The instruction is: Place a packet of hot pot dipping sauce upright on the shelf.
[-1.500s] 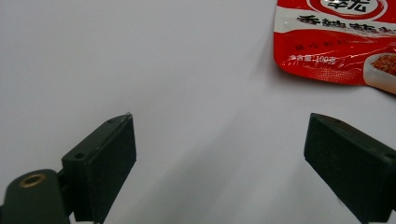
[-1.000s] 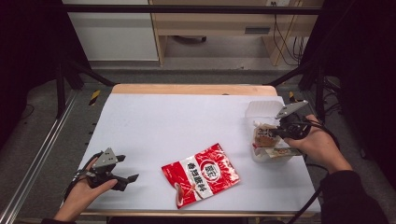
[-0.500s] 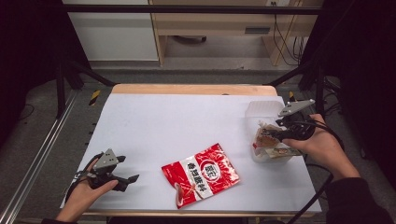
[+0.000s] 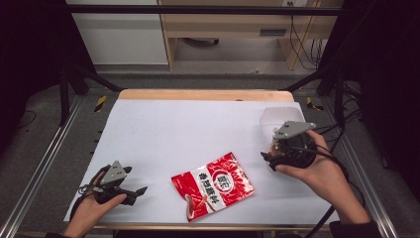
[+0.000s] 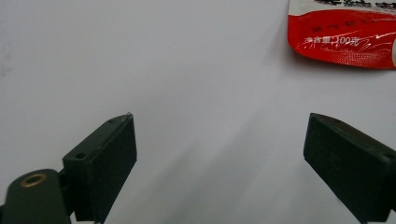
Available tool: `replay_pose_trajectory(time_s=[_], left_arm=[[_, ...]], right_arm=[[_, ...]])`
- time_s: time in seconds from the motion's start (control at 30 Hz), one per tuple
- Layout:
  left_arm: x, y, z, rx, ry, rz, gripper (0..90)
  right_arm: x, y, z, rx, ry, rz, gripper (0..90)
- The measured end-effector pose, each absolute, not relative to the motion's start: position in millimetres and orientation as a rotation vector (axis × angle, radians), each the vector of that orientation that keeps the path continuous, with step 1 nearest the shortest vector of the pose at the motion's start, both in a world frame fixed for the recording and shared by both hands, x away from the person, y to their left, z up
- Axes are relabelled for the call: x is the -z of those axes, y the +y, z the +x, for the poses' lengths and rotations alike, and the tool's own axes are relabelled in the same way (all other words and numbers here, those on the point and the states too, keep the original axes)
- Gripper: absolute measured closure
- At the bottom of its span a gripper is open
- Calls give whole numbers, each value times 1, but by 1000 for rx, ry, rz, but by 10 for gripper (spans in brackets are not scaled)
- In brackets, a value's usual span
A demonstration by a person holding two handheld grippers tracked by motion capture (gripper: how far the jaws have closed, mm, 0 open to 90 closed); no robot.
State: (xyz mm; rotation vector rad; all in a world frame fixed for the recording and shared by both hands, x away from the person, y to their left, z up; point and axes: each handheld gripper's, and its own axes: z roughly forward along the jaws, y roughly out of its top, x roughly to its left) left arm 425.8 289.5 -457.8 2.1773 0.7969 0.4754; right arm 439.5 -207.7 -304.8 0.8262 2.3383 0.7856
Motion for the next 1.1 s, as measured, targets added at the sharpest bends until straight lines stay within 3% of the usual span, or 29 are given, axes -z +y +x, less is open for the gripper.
replay_pose_trajectory(time_s=[0.47, 1.1], left_arm=[[459, 285, 422, -493, 795, 2188, 95], [462, 280, 419, -487, 777, 2221, 94]], right_arm=[[377, -173, 420, -922, 2382, 950, 125], [450, -155, 424, -951, 2428, 1162, 151]])
